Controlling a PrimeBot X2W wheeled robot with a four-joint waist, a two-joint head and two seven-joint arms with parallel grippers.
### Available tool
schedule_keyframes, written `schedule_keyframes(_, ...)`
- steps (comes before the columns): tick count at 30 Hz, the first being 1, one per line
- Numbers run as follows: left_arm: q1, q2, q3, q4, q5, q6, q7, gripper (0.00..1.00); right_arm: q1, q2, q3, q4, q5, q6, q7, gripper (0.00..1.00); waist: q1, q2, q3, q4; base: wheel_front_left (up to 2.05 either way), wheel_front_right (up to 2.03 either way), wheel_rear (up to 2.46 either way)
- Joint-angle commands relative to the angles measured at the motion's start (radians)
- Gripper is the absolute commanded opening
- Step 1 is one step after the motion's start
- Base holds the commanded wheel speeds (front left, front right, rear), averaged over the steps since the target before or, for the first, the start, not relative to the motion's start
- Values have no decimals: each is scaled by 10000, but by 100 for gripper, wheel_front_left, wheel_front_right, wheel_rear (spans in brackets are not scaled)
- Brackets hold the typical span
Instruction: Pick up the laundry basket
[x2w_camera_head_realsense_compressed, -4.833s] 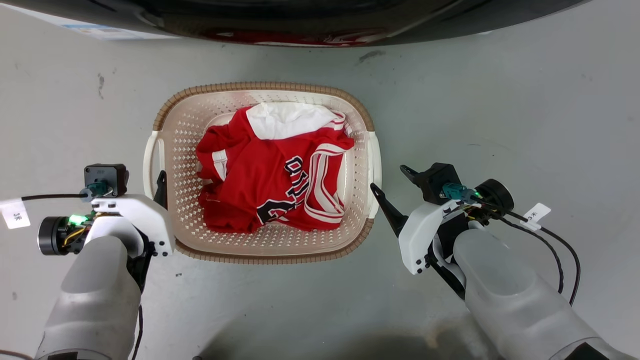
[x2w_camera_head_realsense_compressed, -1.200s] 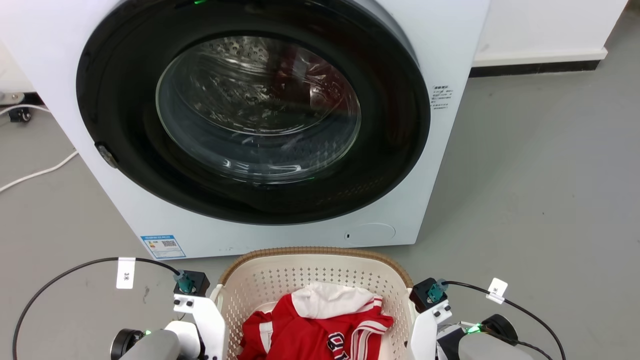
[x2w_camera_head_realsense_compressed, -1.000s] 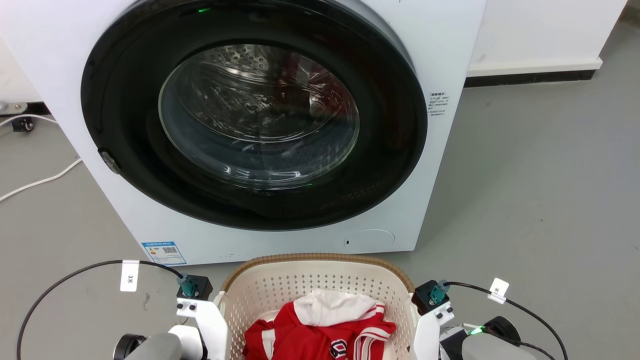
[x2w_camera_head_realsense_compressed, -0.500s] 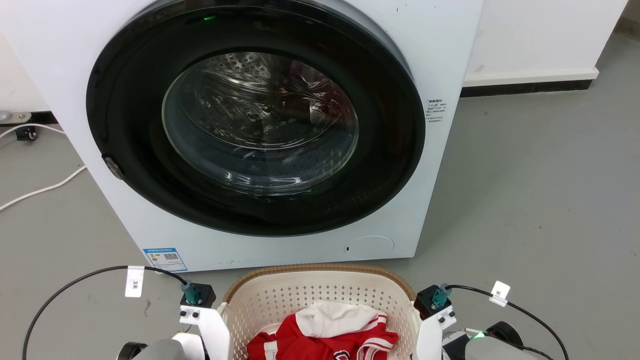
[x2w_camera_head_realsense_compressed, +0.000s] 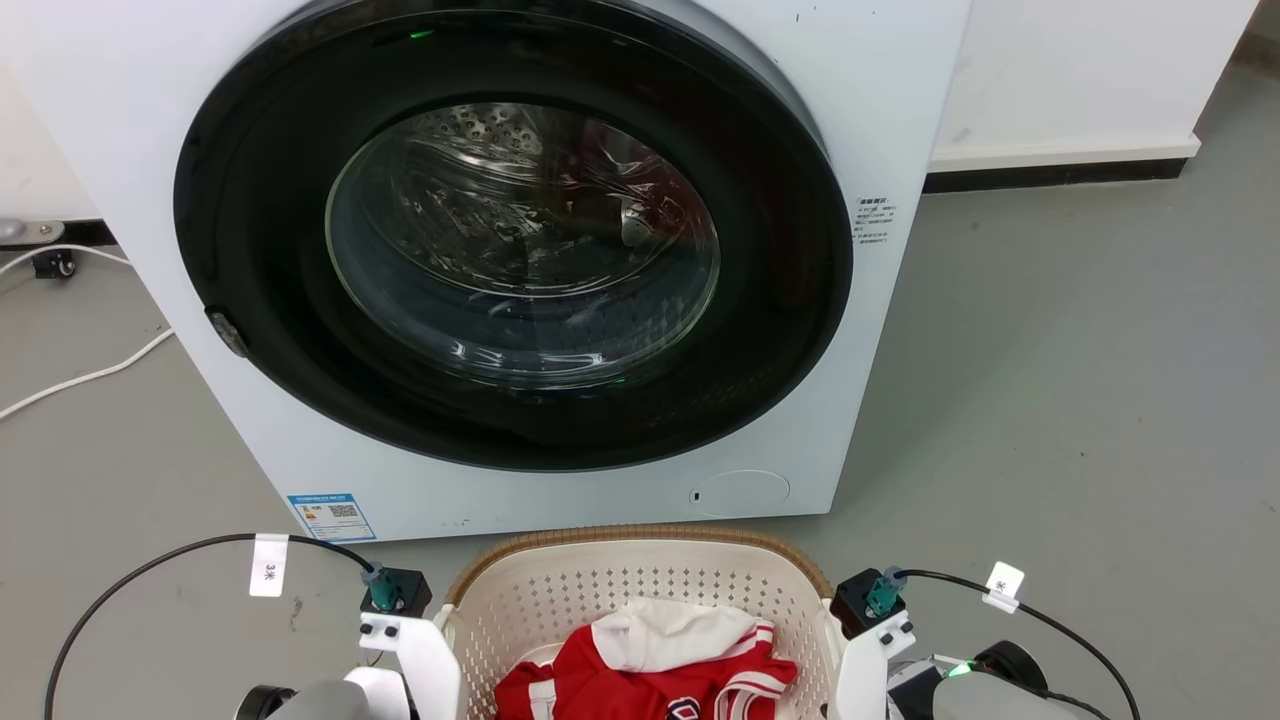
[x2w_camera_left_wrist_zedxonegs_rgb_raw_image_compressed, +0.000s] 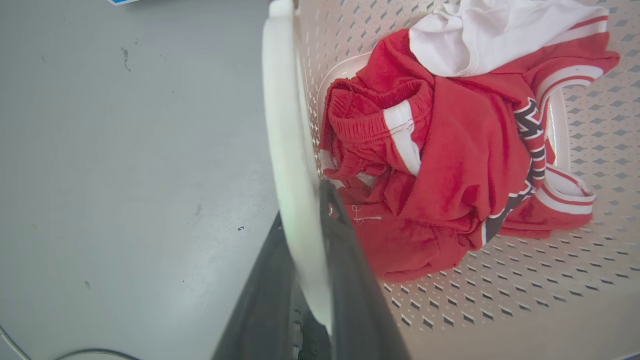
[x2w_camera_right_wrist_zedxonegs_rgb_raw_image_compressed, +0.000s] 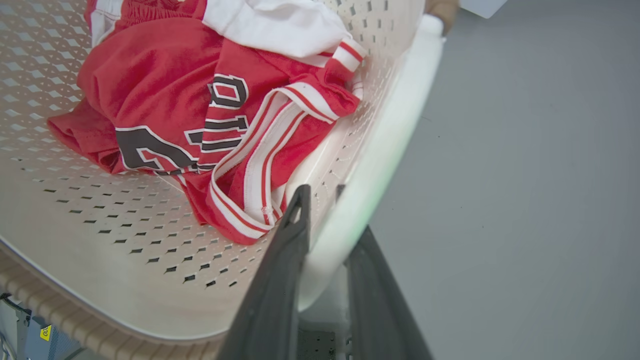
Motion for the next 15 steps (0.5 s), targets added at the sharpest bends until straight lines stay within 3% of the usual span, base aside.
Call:
schedule_keyframes(1, -174, -31, -43, -13, -20, -36, -43, 0, -117, -36, 72, 18, -123, -3, -62, 0, 0, 0, 4, 1, 0, 0, 0)
schedule_keyframes(15, -312, -62, -466, 191, -396, -36, -308, 0, -132, 58, 94, 166, -172, -3, -195, 0, 0, 0, 38, 5, 0, 0, 0)
